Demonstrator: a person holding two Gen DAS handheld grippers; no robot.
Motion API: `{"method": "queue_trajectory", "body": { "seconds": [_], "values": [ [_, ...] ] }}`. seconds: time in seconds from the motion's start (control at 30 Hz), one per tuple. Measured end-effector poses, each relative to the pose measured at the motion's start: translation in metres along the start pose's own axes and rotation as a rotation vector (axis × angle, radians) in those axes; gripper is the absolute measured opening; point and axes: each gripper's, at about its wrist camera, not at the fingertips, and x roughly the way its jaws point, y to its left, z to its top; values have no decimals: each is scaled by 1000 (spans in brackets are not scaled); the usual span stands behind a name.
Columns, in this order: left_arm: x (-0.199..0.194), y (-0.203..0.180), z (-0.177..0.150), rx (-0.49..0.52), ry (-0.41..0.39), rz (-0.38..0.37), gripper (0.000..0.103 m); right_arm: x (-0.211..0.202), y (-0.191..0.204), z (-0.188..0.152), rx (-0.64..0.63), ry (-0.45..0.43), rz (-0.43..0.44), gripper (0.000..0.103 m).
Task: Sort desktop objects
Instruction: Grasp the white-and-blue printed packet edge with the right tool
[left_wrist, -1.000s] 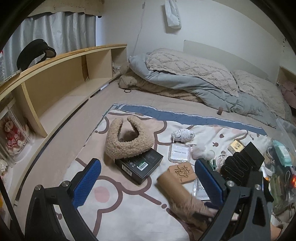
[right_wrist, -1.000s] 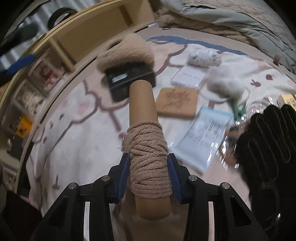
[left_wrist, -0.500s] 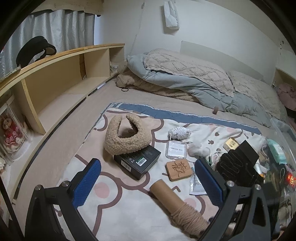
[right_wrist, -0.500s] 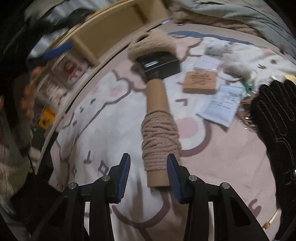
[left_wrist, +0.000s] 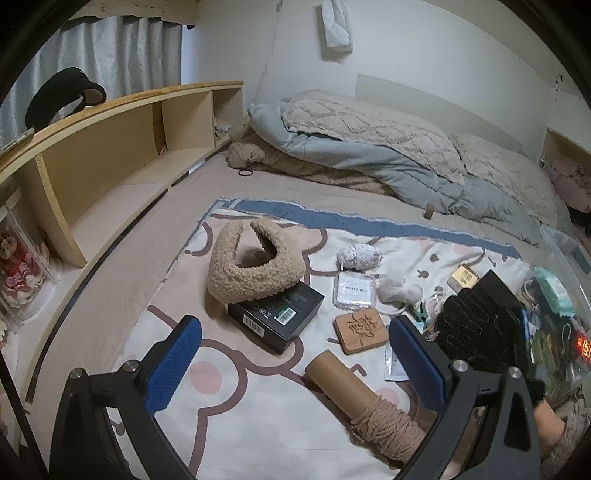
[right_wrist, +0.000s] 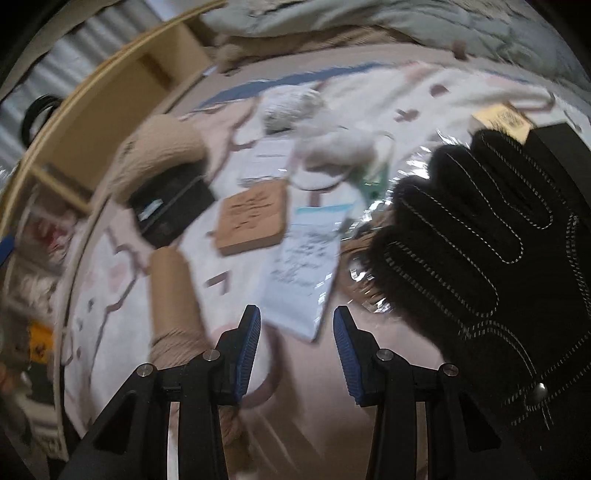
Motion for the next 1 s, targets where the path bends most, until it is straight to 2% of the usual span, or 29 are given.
{"method": "queue_trajectory", "body": {
  "seconds": [0.07, 0.17, 0.2, 0.23, 0.37, 0.63, 1.0],
  "values": [
    [7, -2, -2, 17, 16, -2, 102, 10, -7, 4, 45, 17, 19, 42],
    [15, -6, -5, 42, 27, 2, 102, 14, -5, 7, 37, 15, 63, 42],
    [16, -7, -5, 48, 29, 4, 102, 16, -4, 7, 36, 19, 88, 33],
    [18, -9, -5, 55, 31, 5, 102, 18, -2, 7, 28, 28, 96, 15],
    [21, -13, -6, 70, 38, -1, 102, 18, 7, 4, -47, 24, 73, 11],
    [13, -20, -9, 102, 23, -4, 102, -10, 0, -12, -47, 23, 103, 7],
    [3, -40, -17, 168, 15, -26, 102, -60, -23, -76, -43, 118, 98, 7]
  ]
}}
